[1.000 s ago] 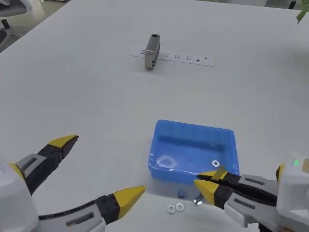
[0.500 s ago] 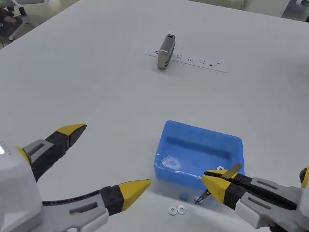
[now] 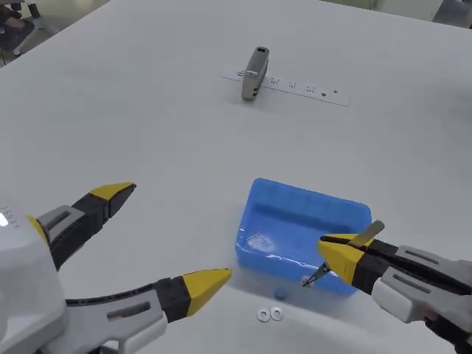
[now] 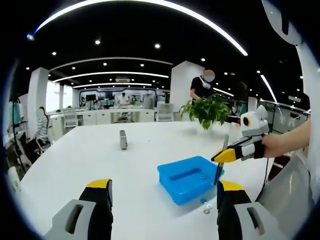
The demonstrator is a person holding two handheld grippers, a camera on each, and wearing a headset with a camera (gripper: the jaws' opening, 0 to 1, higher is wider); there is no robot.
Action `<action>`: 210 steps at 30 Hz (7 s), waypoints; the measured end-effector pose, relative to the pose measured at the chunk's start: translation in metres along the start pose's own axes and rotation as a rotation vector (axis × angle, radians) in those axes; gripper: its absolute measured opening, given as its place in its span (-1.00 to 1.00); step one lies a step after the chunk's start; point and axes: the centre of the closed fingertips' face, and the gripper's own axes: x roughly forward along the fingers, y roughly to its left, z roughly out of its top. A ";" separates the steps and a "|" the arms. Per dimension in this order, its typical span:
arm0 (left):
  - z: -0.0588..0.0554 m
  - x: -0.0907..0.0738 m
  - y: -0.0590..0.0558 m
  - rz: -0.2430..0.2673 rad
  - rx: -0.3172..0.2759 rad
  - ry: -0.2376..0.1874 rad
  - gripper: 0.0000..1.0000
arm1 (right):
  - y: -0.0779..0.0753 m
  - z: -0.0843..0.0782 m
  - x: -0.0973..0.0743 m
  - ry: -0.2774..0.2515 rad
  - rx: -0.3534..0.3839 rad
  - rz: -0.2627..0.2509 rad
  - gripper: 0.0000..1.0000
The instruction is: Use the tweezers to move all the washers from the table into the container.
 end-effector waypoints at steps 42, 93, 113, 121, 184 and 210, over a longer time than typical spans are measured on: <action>-0.003 0.000 0.001 -0.002 0.003 0.011 0.73 | -0.086 -0.011 0.023 0.068 0.029 -0.190 -0.95; -0.007 0.000 -0.001 -0.003 0.024 0.036 0.70 | 0.021 -0.011 0.022 0.043 -0.048 0.074 -0.96; -0.011 -0.001 0.006 0.008 0.023 0.036 0.68 | 0.024 -0.057 0.037 0.203 -0.106 0.095 -0.94; -0.012 -0.001 0.007 0.008 0.026 0.040 0.68 | 0.032 -0.062 0.035 0.224 -0.159 0.127 -0.94; -0.011 0.000 0.002 0.002 0.037 0.046 0.67 | 0.044 -0.074 0.029 0.266 -0.256 0.069 -0.96; -0.009 -0.002 0.004 0.006 0.037 0.030 0.67 | 0.020 -0.002 0.014 0.070 -0.055 0.044 -0.95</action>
